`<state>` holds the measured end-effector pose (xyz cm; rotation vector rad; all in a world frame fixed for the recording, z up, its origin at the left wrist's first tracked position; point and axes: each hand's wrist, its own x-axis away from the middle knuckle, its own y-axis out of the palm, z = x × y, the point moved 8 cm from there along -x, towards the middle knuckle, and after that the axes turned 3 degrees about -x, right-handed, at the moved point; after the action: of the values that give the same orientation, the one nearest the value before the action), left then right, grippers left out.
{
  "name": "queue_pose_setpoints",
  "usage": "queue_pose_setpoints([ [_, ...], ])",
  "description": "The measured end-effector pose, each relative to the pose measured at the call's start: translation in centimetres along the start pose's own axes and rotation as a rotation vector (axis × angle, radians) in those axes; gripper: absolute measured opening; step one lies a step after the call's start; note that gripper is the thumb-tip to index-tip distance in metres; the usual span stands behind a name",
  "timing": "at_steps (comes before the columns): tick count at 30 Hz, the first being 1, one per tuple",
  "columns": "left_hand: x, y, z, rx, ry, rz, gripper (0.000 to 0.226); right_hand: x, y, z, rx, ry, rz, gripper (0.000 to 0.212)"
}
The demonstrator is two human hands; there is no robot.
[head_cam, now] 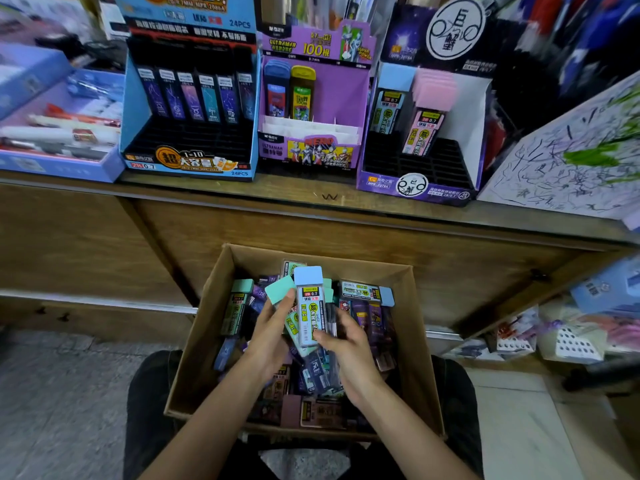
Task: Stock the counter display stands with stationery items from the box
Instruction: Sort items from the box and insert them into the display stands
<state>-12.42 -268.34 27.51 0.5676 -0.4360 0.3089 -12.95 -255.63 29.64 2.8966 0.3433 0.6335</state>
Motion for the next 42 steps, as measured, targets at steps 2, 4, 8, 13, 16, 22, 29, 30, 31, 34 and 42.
queue_pose_setpoints([
  [2, 0.1, 0.6, -0.1, 0.001, -0.036, -0.029, 0.042, 0.1, 0.4, -0.5, 0.035, -0.026, 0.007, 0.039],
  [4, 0.3, 1.0, 0.3, -0.029, -0.012, -0.056, 0.046, 0.3, 0.9, -1.1, 0.079, -0.044, -0.005, 0.035],
  [8, 0.7, 1.0, 1.8, -0.121, 0.065, -0.042, 0.049, 0.4, 1.4, -1.0, 0.017, 0.013, -0.052, 0.019],
  [13, 1.2, 0.2, 3.6, -0.208, 0.075, 0.013, 0.033, 0.2, -0.2, -2.9, -0.027, 0.031, -0.009, 0.031],
  [16, 1.8, 0.7, 5.1, -0.255, 0.084, -0.021, 0.046, 0.1, -1.1, -5.6, -0.020, -0.012, -0.024, 0.024],
  [22, 2.8, 3.4, 8.8, -0.256, 0.156, -0.114, 0.040, -0.1, -2.0, -9.6, -0.108, -0.031, -0.115, 0.044],
  [29, 3.7, 4.4, 14.3, -0.273, 0.307, -0.097, 0.047, -0.3, 0.0, -15.8, 0.019, -0.216, -0.171, 0.008],
  [30, 3.8, 4.2, 15.4, -0.275, 0.336, -0.084, 0.046, -0.3, 0.7, -17.1, 0.099, -0.265, -0.173, 0.006],
  [31, 4.0, 3.9, 16.4, -0.276, 0.361, -0.073, 0.045, -0.3, 1.6, -18.4, 0.184, -0.310, -0.176, 0.004],
  [34, 4.5, 3.0, 19.6, -0.275, 0.430, -0.058, 0.043, -0.8, 4.6, -22.1, 0.334, -0.415, -0.194, 0.007],
  [42, 4.8, -0.8, 26.7, -0.231, 0.530, 0.034, 0.036, -4.9, 13.2, -31.9, 0.382, -0.608, -0.133, 0.011],
])
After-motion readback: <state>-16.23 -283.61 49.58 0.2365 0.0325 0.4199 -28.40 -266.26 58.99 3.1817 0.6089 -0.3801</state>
